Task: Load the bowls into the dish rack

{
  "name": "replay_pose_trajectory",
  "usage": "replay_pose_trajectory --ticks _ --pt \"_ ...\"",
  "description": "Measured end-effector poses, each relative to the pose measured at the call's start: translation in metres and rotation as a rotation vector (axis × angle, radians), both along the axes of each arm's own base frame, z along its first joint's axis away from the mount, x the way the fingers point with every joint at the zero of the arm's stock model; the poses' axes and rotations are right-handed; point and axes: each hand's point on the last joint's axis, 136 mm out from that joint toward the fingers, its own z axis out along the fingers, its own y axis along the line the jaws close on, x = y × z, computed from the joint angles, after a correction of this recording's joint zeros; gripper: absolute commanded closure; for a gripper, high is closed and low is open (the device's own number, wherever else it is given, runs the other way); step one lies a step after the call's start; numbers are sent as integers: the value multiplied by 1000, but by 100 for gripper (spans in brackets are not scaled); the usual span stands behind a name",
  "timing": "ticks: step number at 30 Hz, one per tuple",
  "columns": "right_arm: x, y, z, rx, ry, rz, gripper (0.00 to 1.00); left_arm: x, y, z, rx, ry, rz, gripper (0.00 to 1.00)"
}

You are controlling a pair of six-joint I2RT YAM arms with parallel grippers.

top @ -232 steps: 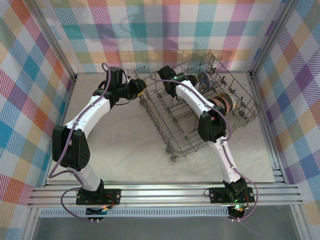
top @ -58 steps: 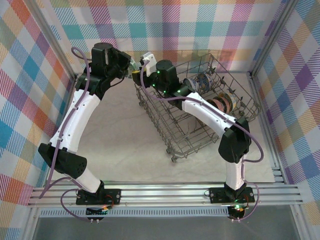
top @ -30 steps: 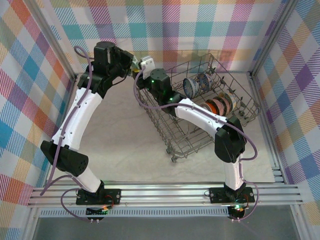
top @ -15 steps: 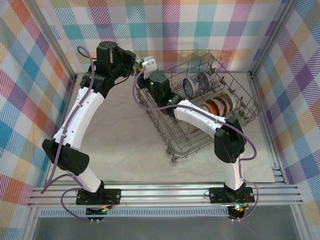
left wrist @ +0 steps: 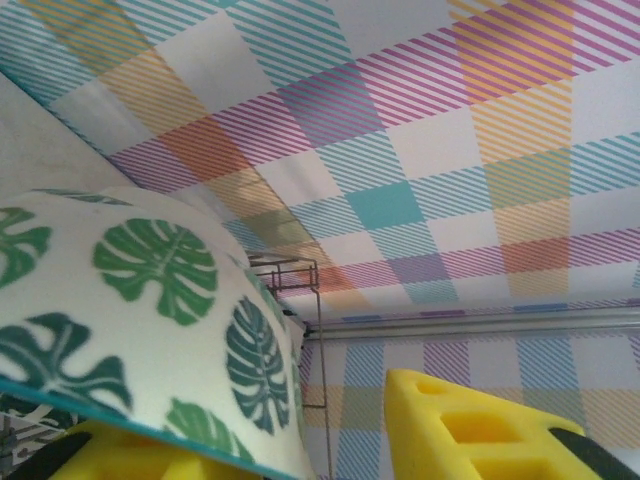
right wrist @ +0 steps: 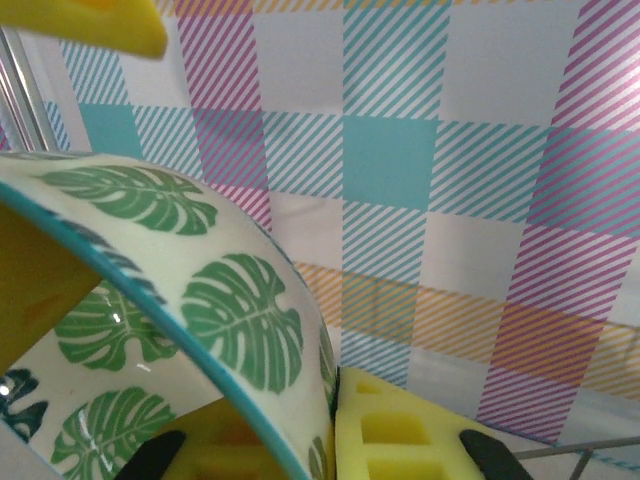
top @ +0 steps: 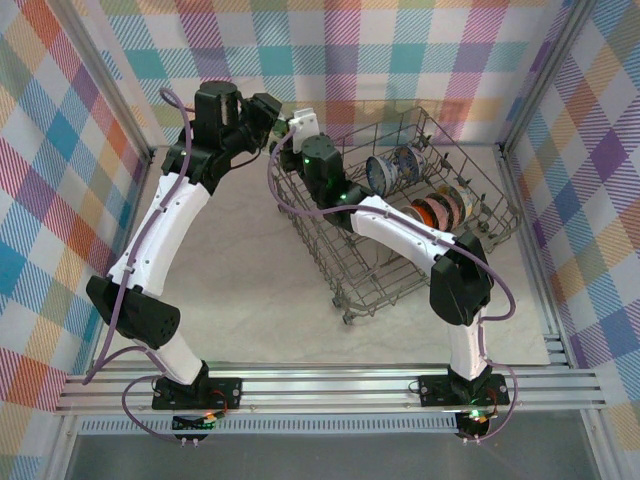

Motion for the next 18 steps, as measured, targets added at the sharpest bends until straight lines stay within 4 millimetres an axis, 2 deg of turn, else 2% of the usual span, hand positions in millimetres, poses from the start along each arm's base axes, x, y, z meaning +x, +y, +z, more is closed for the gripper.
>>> replay_pose_trajectory --ticks 9,13,18 --pt "5 -14 1 10 45 -53 92 -4 -4 18 66 -60 -64 39" --pt "10 -33 -1 7 80 -106 92 -6 -6 25 100 -94 -106 34" --pt "16 -52 -14 -30 128 -174 92 -3 1 40 121 -157 -130 27"
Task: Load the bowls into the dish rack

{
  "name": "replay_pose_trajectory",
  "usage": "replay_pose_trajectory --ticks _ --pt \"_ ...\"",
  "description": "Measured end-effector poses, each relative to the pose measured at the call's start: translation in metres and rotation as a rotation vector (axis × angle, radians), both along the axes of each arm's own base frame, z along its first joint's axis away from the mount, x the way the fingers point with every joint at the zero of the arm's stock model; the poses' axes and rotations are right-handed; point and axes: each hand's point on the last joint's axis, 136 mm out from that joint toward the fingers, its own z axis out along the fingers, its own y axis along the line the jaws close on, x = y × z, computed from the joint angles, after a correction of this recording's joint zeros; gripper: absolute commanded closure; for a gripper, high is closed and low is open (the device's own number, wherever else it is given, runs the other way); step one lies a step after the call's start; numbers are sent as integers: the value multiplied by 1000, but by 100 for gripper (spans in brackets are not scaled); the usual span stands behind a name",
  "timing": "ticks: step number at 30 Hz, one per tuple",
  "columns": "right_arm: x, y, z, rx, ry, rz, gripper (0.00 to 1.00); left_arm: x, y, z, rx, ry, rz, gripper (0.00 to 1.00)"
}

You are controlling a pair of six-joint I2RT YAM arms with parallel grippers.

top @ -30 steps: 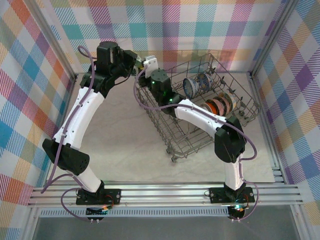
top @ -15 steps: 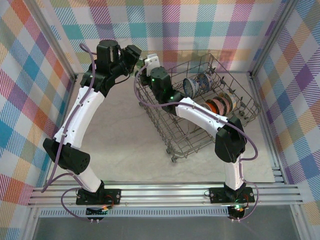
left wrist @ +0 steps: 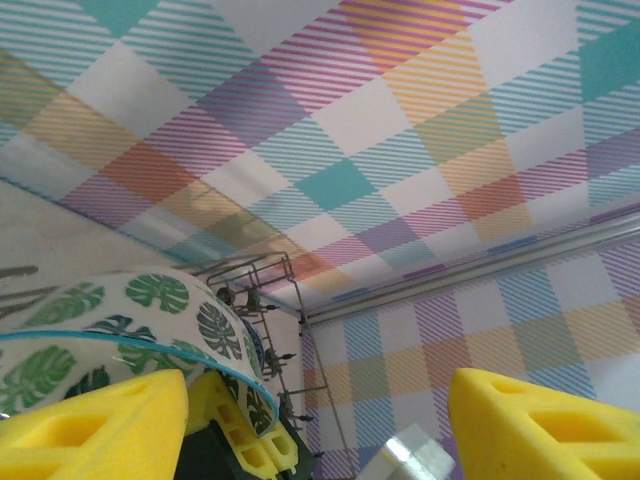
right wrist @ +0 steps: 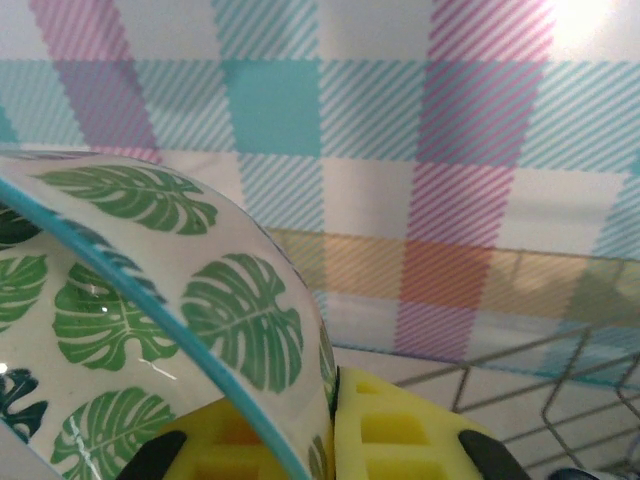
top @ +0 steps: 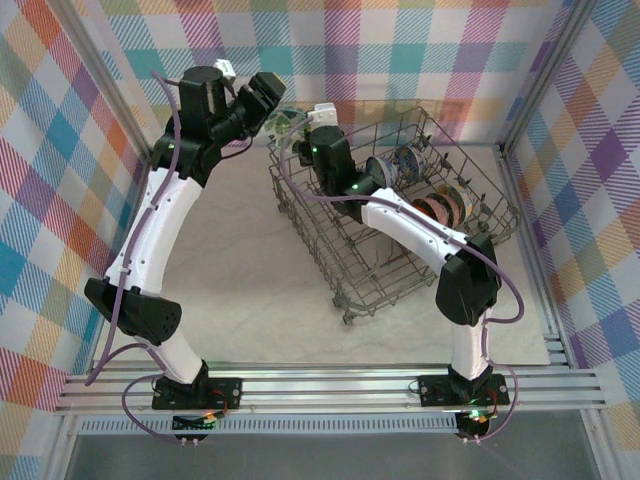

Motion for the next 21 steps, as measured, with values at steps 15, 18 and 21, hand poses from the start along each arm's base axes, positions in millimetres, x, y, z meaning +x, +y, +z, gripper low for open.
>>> replay_pose_trajectory --ticks 15,18,21 --pt "-10 -62 6 -112 18 -185 89 17 65 2 70 -58 -12 24" --pt "-10 -92 13 -156 22 -283 87 19 67 -8 93 -55 -53 24" --pt "-8 -120 9 -220 46 -380 87 27 59 -37 122 -11 -106 24"
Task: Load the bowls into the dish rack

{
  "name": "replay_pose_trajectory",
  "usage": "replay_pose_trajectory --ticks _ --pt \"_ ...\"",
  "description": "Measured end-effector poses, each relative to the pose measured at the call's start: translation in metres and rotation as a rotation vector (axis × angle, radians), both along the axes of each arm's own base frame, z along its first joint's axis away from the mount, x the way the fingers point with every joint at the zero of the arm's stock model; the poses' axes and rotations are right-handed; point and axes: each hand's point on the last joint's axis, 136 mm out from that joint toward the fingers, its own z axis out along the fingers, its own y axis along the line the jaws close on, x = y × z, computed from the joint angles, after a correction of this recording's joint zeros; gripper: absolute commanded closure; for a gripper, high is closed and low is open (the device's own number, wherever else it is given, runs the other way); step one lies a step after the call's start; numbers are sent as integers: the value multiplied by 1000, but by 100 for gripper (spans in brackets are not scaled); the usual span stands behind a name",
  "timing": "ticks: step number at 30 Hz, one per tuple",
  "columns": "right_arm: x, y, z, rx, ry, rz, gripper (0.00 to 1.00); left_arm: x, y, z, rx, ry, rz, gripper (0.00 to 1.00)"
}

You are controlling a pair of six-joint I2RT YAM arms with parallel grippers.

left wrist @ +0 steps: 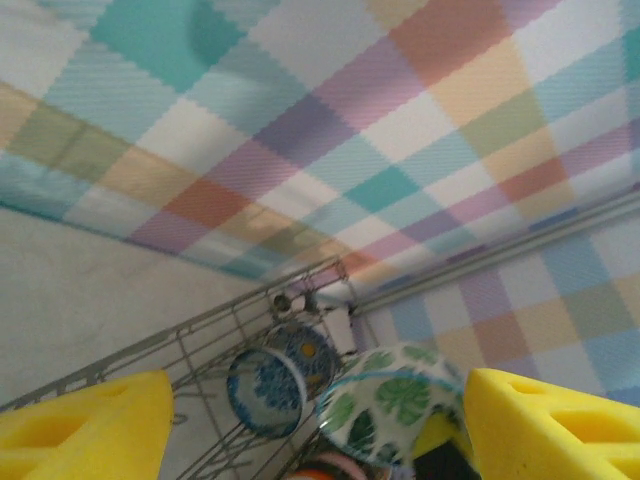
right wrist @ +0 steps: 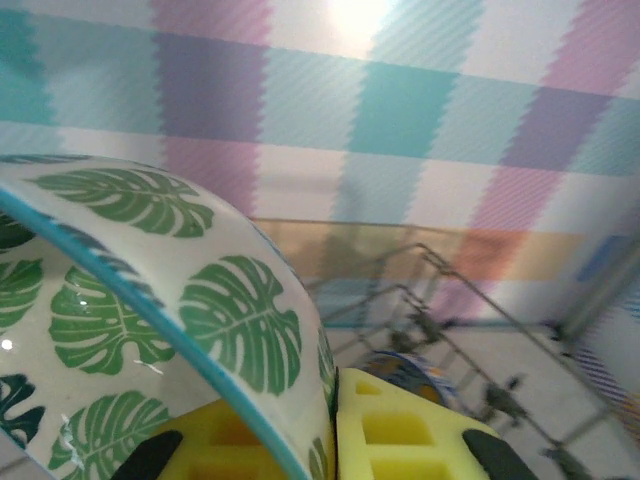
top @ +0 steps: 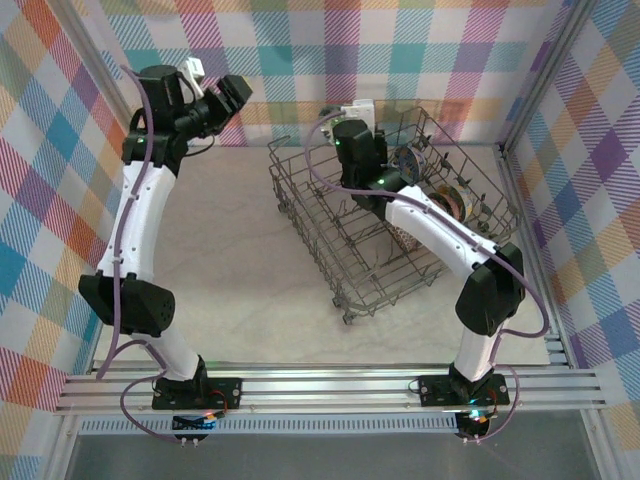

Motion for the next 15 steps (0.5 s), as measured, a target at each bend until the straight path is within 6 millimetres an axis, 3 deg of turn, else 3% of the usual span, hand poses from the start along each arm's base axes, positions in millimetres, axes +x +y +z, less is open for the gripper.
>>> replay_pose_trajectory --ticks 7,10,15 --pt "0 -45 -14 -129 117 -166 88 16 -11 -94 42 181 -81 24" --pt "1 -48 -20 -158 151 -201 89 15 -15 -113 46 215 -110 24" --pt "6 -46 -46 -208 242 -236 89 13 -19 -123 53 212 -148 24"
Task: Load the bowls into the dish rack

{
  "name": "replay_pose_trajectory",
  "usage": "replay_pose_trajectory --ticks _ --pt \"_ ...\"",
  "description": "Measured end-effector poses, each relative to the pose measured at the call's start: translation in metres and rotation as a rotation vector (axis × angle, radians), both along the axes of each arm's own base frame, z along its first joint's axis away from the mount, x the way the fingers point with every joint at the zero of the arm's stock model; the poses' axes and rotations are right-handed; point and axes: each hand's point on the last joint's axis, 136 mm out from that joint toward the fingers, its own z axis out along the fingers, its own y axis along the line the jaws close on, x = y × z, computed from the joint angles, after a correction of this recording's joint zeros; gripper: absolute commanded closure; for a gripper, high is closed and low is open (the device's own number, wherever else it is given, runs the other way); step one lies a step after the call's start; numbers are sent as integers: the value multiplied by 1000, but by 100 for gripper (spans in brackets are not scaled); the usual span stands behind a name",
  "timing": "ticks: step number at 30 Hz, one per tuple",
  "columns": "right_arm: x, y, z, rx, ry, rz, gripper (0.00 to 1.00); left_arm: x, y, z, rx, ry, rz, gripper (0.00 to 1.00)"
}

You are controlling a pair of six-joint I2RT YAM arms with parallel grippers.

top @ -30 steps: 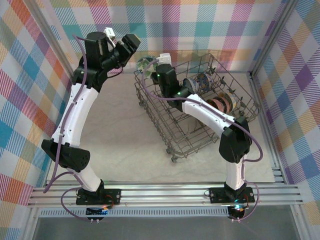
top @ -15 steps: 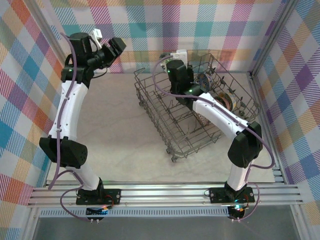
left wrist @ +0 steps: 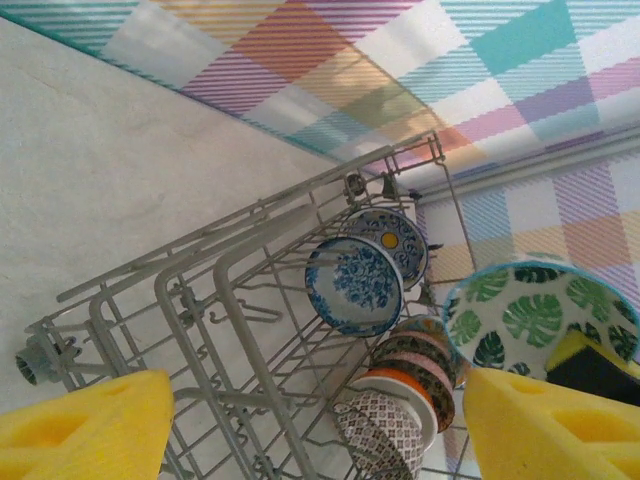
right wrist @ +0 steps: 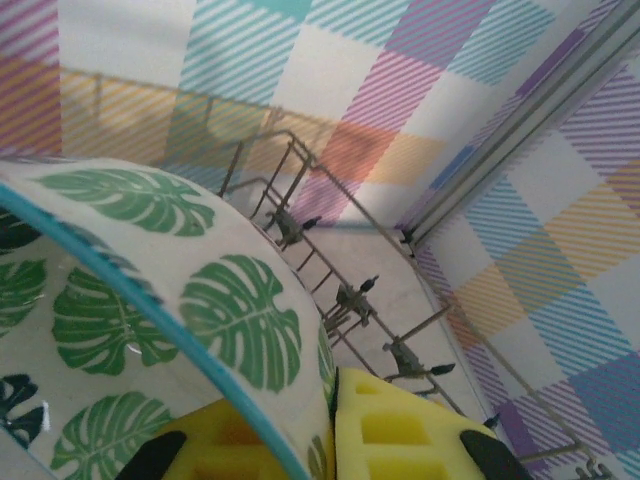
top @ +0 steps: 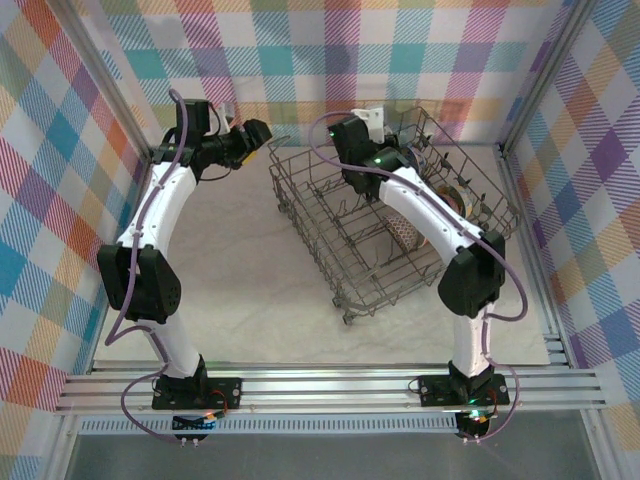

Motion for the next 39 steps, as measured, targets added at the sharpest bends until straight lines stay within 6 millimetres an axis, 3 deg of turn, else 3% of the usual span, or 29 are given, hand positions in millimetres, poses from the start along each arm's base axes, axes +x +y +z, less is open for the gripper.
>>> replay_pose_trajectory --ticks 7,14,24,31,39 --pt "-4 -3 -43 -28 138 -76 95 -1 -3 -25 8 39 -20 24" --pt "-10 -5 -64 -43 196 -131 95 -7 -6 -51 9 88 -30 24" --pt "-19 -5 -81 -90 250 -175 96 -9 -6 -58 21 93 -39 24" --pt "-15 -1 -82 -120 247 -178 98 -10 -7 -59 24 93 -43 24" --pt "-7 8 -86 -196 255 -149 100 -18 -25 -65 26 106 -88 25"
